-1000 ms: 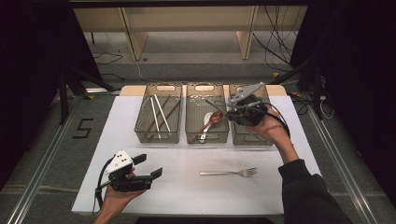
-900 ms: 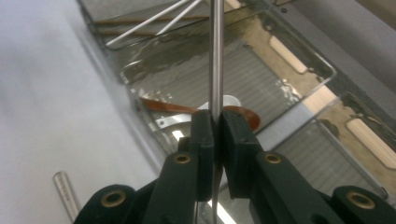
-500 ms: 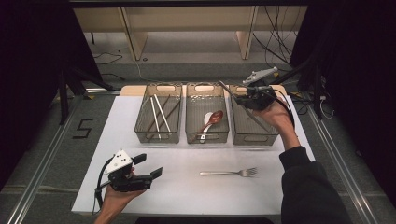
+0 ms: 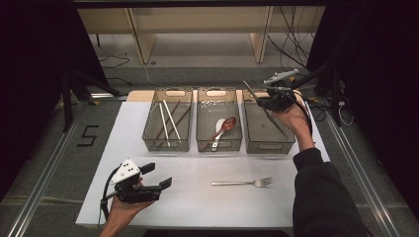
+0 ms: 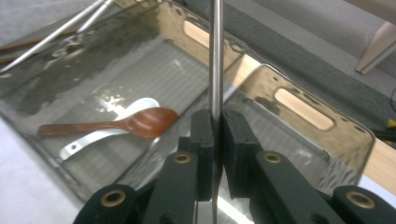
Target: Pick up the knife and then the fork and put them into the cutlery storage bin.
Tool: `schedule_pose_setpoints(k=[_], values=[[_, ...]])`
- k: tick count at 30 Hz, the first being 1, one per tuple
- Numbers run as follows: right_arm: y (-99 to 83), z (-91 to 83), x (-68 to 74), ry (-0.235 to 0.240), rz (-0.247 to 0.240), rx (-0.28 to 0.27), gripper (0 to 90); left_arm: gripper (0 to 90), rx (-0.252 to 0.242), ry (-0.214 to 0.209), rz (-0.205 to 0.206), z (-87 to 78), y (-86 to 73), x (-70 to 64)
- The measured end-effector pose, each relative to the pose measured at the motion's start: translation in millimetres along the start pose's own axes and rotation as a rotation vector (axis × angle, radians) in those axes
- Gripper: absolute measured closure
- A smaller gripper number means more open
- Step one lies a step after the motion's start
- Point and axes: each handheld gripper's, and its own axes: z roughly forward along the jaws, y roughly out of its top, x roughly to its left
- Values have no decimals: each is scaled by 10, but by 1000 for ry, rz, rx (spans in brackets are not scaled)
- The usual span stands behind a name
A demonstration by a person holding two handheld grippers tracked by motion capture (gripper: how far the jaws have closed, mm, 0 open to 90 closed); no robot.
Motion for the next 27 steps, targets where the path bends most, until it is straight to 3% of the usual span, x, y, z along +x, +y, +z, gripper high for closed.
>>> schedule_pose_setpoints(k=[15, 27], values=[[-194, 188, -135, -34, 48, 13, 840, 162, 0, -2, 1, -7, 1, -1], [-309, 326, -146, -59, 73, 39, 839, 161, -12, -1, -1, -18, 1, -1]])
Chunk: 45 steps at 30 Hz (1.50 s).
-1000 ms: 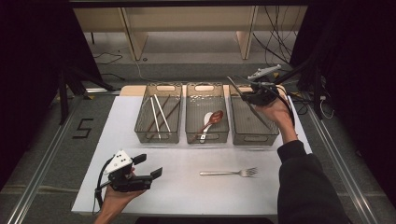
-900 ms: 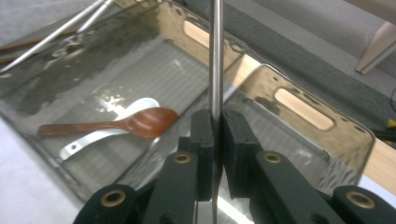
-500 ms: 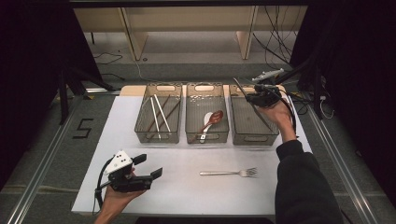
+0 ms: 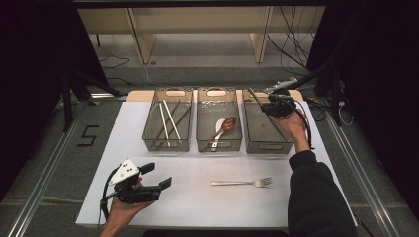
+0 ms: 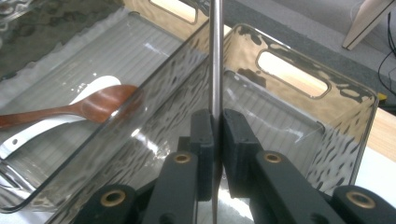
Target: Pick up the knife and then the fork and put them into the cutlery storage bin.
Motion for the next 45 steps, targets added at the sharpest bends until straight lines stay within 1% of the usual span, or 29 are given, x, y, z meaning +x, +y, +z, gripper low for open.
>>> schedule_pose_setpoints(k=[5, 13, 18, 19, 20, 22, 24, 25, 26, 29, 31, 34, 36, 37, 39, 41, 45], values=[[-48, 51, -12, -15, 20, 16, 839, 161, -12, 1, -7, -10, 0, 1], [-93, 136, 2, -37, 25, 39, 837, 161, -15, 2, 0, -15, 3, 1], [-96, 174, 14, -71, 28, 57, 825, 161, -17, 1, 0, -18, 2, 0], [-98, 181, 13, -78, 37, 63, 810, 161, -18, 1, -1, -19, 2, 0], [-100, 183, 13, -86, 47, 56, 760, 161, -17, 1, -1, -20, 2, 0], [-76, 147, 23, -77, 70, 36, 668, 161, -17, 1, 0, -22, 2, 1], [-40, 97, 57, -76, 61, 29, 611, 161, -16, 1, -2, -22, 2, 2], [-25, 62, 79, -67, 50, 20, 599, 161, -17, 1, -1, -24, 1, 1], [-12, 24, 104, -45, 39, 7, 580, 161, -18, 1, -1, -25, 1, 0], [24, -92, 204, 1, -1, -4, 485, 160, -15, 4, -2, -23, 0, 4], [33, -171, 275, 53, -16, -9, 447, 160, -16, 4, -1, -22, 1, 4], [38, -295, 405, 115, -60, -2, 396, 159, -16, 5, -2, -19, 0, 2], [40, -392, 519, 159, -98, -2, 377, 159, -16, 7, -2, -19, 1, 3], [38, -424, 558, 172, -109, -6, 373, 159, -16, 7, -3, -19, 2, 3], [27, -505, 668, 213, -131, -9, 357, 159, -16, 7, -1, -18, 1, 2], [-4, -568, 792, 248, -170, 4, 338, 158, -16, 8, -1, -17, 0, 2], [-84, -616, 977, 296, -221, 20, 327, 158, -23, 7, -5, -27, -1, 5]])
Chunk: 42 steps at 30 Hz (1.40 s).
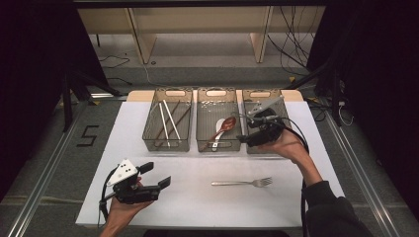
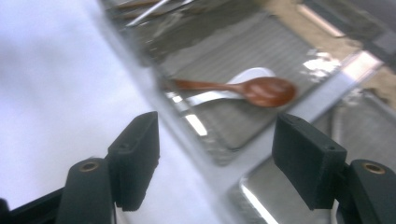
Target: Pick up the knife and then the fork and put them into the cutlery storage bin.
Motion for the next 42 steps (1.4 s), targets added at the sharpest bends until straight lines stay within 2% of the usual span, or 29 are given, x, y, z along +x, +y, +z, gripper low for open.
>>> schedule_pose_setpoints(k=[5, 15, 16, 20, 24, 35, 42], values=[[-77, 66, 192, 46, -42, 48, 318, 158, -6, 2, -7, -7, -3, 9], [-246, 246, 439, 72, -119, 162, 322, 157, -10, 4, -8, -6, -4, 14], [-265, 262, 466, 79, -115, 174, 331, 157, -11, 4, -8, -7, -3, 13], [-361, 348, 525, 99, -142, 217, 349, 157, -12, 3, -9, -6, -6, 8], [-441, 400, 548, 111, -125, 250, 363, 157, -15, 3, -10, -11, -7, 9], [-556, 466, 606, 134, -116, 247, 372, 156, -24, -5, 4, -15, -6, -3], [-579, 546, 642, 132, -132, 305, 385, 156, -22, -6, 4, -11, -9, -5]])
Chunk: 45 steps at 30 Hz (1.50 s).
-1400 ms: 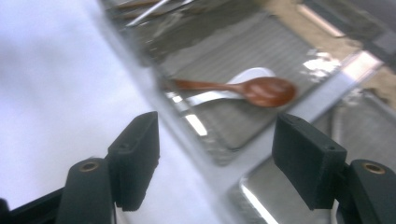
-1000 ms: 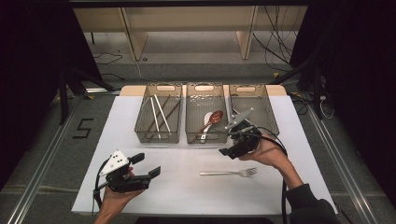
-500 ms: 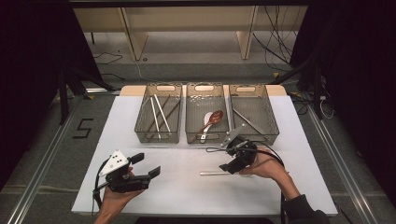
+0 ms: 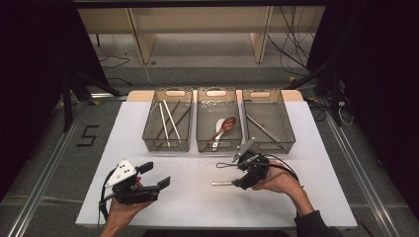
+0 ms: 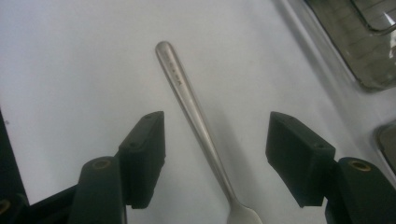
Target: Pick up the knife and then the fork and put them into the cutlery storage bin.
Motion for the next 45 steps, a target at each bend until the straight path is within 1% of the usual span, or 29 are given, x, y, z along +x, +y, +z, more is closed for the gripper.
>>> schedule_pose_setpoints(k=[3, 6, 8, 10, 13, 14, 15, 19, 20, 21, 24, 25, 29, 30, 33, 34, 36, 38, 43, 45], values=[[-9, 25, -5, 10, 0, 11, 399, 156, 1, -1, 1, -3, -1, 2], [-15, 45, -9, 6, -5, 28, 412, 156, 1, 0, 0, -4, -3, 1], [-19, 54, -8, 12, 2, 40, 423, 156, 1, 0, 2, -5, -1, -1], [-27, 72, -13, 11, -7, 42, 434, 156, -1, 0, 0, -1, -1, -4], [-34, 93, -9, 15, -12, 60, 459, 156, 2, 1, 3, 2, -1, -7], [-37, 101, -10, 13, -18, 66, 467, 156, 2, 1, 3, 2, 0, -7], [-38, 105, -5, 11, -14, 80, 474, 156, 3, 1, 3, 3, 0, -7], [-46, 130, -9, 9, -24, 103, 503, 156, 1, 0, 2, 0, -2, -6], [-45, 133, -7, 5, -18, 112, 512, 156, 1, 0, 3, -2, -2, -7], [-50, 146, -16, 3, -28, 113, 521, 156, 1, 0, 3, -3, -2, -7], [-60, 181, -22, 1, -40, 126, 542, 156, 2, 0, 3, -2, -3, -9], [-59, 186, -15, 1, -32, 135, 551, 156, 3, -1, 3, -2, -2, -9], [-64, 211, -24, -1, -47, 158, 591, 156, 6, 0, 8, -2, -1, -9], [-69, 223, -30, -3, -52, 154, 601, 156, 3, 0, 5, 0, -1, -11], [-68, 224, -28, 1, -44, 163, 618, 156, 3, 0, 3, 0, -1, -11], [-71, 227, -32, 1, -53, 161, 623, 156, 3, 0, 4, 0, -1, -10], [-71, 227, -31, -1, -54, 162, 639, 156, 3, 0, 4, -1, -1, -11], [-70, 231, -30, -2, -50, 169, 649, 156, 6, 0, 8, -3, -1, -10], [-70, 257, -32, -6, -56, 187, 678, 156, 3, 0, 4, -2, -1, -12], [-68, 257, -30, -2, -57, 186, 691, 156, 2, 0, 4, -2, -1, -12]])
